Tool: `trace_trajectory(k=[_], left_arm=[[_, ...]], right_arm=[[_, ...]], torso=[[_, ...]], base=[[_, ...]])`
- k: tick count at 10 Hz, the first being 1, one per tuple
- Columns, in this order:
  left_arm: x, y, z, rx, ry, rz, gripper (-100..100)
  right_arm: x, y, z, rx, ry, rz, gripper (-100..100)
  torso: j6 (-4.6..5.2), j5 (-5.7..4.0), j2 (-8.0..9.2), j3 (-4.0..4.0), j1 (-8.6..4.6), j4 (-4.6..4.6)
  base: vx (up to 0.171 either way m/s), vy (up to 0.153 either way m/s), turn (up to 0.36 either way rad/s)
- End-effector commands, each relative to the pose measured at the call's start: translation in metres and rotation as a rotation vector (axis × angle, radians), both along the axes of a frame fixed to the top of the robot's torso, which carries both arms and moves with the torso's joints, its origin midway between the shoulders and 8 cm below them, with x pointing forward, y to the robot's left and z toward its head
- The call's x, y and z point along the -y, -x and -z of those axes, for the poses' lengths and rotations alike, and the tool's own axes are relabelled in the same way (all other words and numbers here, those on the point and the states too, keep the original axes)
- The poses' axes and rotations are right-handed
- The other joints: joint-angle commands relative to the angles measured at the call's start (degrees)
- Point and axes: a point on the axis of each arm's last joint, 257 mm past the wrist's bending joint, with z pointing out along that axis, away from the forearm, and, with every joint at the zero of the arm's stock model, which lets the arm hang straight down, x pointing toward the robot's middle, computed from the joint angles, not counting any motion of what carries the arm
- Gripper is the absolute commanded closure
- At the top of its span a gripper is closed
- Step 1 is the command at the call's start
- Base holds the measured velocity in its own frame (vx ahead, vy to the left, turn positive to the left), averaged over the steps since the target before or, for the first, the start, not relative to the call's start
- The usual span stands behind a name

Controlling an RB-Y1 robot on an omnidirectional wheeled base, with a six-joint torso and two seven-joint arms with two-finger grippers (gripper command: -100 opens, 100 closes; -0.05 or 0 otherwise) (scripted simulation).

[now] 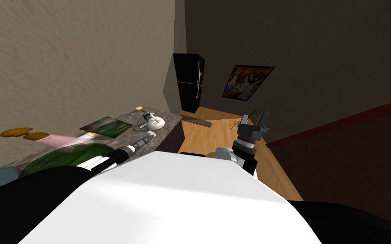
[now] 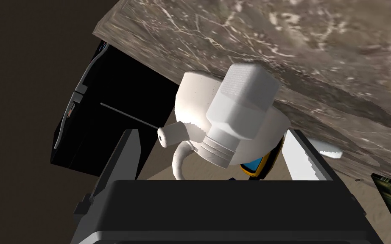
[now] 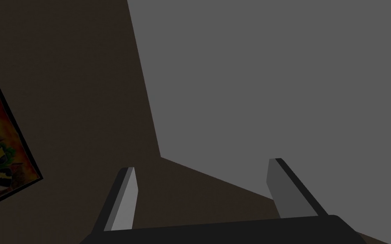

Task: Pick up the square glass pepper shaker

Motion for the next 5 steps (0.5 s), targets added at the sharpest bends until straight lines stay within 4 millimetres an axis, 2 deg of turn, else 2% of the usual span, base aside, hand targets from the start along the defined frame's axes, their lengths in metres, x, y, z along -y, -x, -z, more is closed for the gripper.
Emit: trace_trajectory(k=[1, 5], left_arm=[[-0.004, -0.001, 0.001, -0.018, -0.024, 0.016, -100], [-0.026, -0.006, 0.003, -0.086, -0.126, 0.066, -100]], right_arm=[[0.000, 0.000, 0.000, 0.000, 0.000, 0.000, 0], [0.000, 0.000, 0.000, 0.000, 0.000, 0.000, 0]], torso=[[0.00, 0.00, 0.00, 0.00, 0.00, 0.00], [-0.01, 0.00, -0.01, -0.01, 0.00, 0.00]], base=[[0.028, 0.010, -0.024], [0.033, 0.009, -0.042]])
